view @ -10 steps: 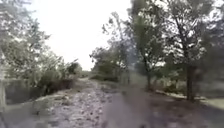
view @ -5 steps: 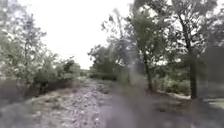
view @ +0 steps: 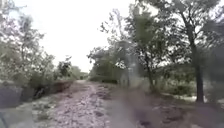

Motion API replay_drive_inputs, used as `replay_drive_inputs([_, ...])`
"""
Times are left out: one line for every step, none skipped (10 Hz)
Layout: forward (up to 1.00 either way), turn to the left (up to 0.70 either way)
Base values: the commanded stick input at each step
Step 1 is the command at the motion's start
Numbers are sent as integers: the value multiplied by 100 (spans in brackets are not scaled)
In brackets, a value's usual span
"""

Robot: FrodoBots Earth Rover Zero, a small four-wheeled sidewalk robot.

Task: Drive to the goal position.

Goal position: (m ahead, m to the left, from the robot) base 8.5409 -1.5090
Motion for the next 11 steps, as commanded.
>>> replay_drive_inputs([59, 15])
replay_drive_inputs([59, 15])
replay_drive_inputs([59, 15])
replay_drive_inputs([59, 15])
replay_drive_inputs([59, 15])
replay_drive_inputs([59, 15])
replay_drive_inputs([59, 15])
replay_drive_inputs([59, 15])
replay_drive_inputs([59, 10])
replay_drive_inputs([59, 5])
replay_drive_inputs([59, 1])
